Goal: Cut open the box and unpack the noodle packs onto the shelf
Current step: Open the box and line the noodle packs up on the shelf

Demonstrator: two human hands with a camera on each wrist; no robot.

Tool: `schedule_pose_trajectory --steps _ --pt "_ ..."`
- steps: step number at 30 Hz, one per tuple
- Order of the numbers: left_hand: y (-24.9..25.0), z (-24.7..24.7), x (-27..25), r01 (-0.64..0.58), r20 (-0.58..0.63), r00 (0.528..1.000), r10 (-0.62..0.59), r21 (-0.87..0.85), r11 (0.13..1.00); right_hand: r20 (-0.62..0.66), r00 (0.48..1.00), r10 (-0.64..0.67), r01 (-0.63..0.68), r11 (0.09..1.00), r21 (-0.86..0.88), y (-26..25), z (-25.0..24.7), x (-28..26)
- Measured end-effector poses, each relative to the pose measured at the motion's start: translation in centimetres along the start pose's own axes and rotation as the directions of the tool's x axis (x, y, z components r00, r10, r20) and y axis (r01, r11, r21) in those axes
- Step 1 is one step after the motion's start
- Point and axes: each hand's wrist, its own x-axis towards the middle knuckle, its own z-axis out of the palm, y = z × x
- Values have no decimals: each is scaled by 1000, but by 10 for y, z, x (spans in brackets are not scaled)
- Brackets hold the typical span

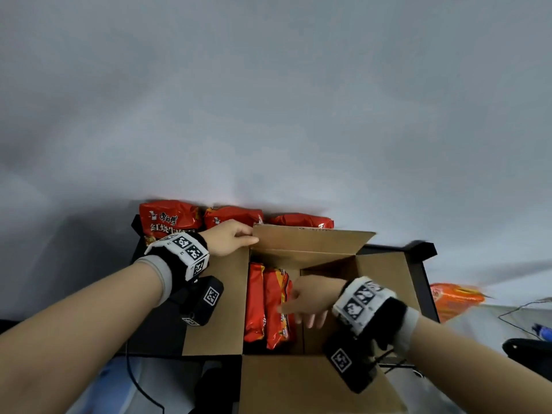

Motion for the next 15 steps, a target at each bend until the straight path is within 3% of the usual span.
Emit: schedule_pose_trajectory --steps 3,8,15 --pt "-3 5 6 31 -39 999 -34 -58 998 -100 991 93 -96 995 -30 -5 17 32" --pt "2 5 8 53 -108 993 -48 38 998 -190 969 159 -157 987 22 -12 23 52" --pt "-3 8 7 3 -55 998 -3 3 1000 -323 919 225 -217 974 60 42 11 40"
